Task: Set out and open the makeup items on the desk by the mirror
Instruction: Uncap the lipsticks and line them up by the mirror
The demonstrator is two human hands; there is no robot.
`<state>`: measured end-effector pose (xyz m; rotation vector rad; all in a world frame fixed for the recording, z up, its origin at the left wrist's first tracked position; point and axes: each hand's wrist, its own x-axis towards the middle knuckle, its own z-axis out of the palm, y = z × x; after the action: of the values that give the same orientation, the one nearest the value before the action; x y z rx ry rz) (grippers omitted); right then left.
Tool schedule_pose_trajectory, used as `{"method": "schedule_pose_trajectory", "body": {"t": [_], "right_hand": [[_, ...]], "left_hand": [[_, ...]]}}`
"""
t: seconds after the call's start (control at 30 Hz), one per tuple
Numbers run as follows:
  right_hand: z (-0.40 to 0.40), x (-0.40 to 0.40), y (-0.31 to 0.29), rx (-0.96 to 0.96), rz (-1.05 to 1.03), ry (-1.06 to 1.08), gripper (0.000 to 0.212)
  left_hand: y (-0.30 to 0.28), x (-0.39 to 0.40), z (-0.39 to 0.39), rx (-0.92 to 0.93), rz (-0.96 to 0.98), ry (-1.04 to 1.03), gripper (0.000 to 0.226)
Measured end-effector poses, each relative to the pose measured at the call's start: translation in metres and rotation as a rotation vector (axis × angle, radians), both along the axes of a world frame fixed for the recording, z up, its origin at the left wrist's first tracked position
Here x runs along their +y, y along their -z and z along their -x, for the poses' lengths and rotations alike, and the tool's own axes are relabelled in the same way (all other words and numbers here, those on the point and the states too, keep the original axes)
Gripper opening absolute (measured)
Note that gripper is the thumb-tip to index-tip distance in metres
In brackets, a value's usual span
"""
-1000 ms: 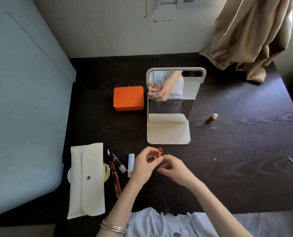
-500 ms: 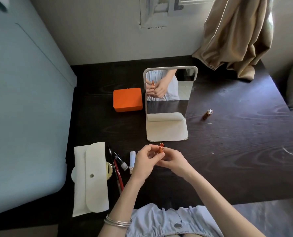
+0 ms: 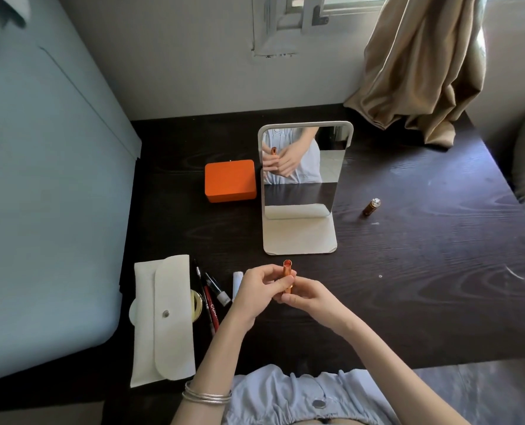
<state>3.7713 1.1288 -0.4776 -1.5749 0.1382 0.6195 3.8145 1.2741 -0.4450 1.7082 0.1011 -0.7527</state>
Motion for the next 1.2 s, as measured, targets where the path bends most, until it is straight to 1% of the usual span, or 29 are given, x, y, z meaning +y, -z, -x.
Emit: {"method": "schedule_pose_trajectory", "body": {"t": [0.13, 0.2, 0.27, 0.33, 0.4, 0.43, 0.5, 0.53, 0.6, 0.63, 0.67, 0.7, 0.73, 0.8, 0.83, 0.9, 0.97, 1.0, 1.07, 1.1, 1.13, 1.2], "right_hand": [[0.008, 0.000, 0.001, 0.095, -0.187, 0.035, 0.030], [0.009, 0.000, 0.003, 0.131, -0.257, 0.077, 0.033], [0.008, -0.001, 0.004, 0.125, -0.258, 0.118, 0.035], [0.004, -0.003, 0.004, 0.084, -0.203, 0.161, 0.038], [0.002, -0.004, 0.006, 0.043, -0.165, 0.215, 0.042], [0.001, -0.004, 0.006, 0.044, -0.183, 0.233, 0.041], [0.001, -0.002, 0.005, 0.092, -0.296, 0.252, 0.031], [0.001, -0.002, 0.004, 0.122, -0.359, 0.266, 0.026], [0.002, -0.003, 0.002, 0.151, -0.422, 0.290, 0.022], [0.002, -0.003, 0.002, 0.148, -0.428, 0.284, 0.025], [0.002, -0.003, 0.001, 0.139, -0.417, 0.273, 0.033], [0.001, -0.003, -0.001, 0.123, -0.386, 0.255, 0.040], [0.000, -0.002, -0.002, 0.105, -0.353, 0.242, 0.043], [0.000, 0.000, -0.002, 0.103, -0.400, 0.241, 0.034], [0.001, 0.000, -0.002, 0.140, -0.473, 0.240, 0.028], [0.002, 0.000, -0.005, 0.223, -0.600, 0.228, 0.026], [0.003, 0.001, -0.005, 0.261, -0.633, 0.239, 0.030], [0.004, 0.001, -0.003, 0.261, -0.636, 0.261, 0.035], [0.003, 0.003, 0.001, 0.230, -0.631, 0.310, 0.052], [0.003, 0.004, 0.001, 0.215, -0.632, 0.317, 0.055], [0.003, 0.004, 0.001, 0.210, -0.650, 0.311, 0.054], [0.003, 0.003, 0.000, 0.234, -0.717, 0.294, 0.042]], "left_hand": [[-0.005, 0.001, -0.001, 0.050, 0.057, 0.074, 0.018], [-0.005, 0.000, -0.001, 0.051, 0.077, 0.059, 0.016], [-0.003, -0.001, 0.000, 0.006, 0.047, -0.009, 0.012], [-0.002, -0.004, 0.001, -0.041, 0.003, -0.080, 0.011], [-0.001, -0.006, 0.001, -0.056, 0.004, -0.096, 0.012], [-0.002, -0.006, 0.001, -0.057, 0.016, -0.096, 0.011], [-0.004, -0.006, -0.001, -0.057, 0.040, -0.105, 0.009], [-0.005, -0.007, -0.003, -0.054, 0.052, -0.110, 0.009], [-0.006, -0.008, -0.003, -0.053, 0.058, -0.119, 0.013], [-0.006, -0.009, -0.002, -0.062, 0.049, -0.127, 0.014], [-0.005, -0.010, -0.001, -0.072, 0.035, -0.135, 0.014], [-0.005, -0.011, -0.001, -0.079, 0.023, -0.141, 0.013], [-0.006, -0.012, 0.000, -0.078, 0.021, -0.144, 0.012], [-0.007, -0.012, -0.001, -0.061, 0.047, -0.146, 0.012], [-0.007, -0.011, -0.002, -0.053, 0.061, -0.146, 0.013], [-0.009, -0.011, -0.003, -0.037, 0.066, -0.148, 0.015], [-0.009, -0.011, -0.001, -0.053, 0.027, -0.154, 0.014], [-0.008, -0.012, -0.001, -0.079, -0.005, -0.156, 0.012], [-0.009, -0.013, 0.001, -0.122, -0.045, -0.165, 0.009], [-0.009, -0.013, 0.000, -0.128, -0.046, -0.171, 0.008], [-0.009, -0.012, -0.001, -0.127, -0.041, -0.176, 0.008], [-0.010, -0.012, -0.002, -0.113, -0.033, -0.183, 0.009]]}}
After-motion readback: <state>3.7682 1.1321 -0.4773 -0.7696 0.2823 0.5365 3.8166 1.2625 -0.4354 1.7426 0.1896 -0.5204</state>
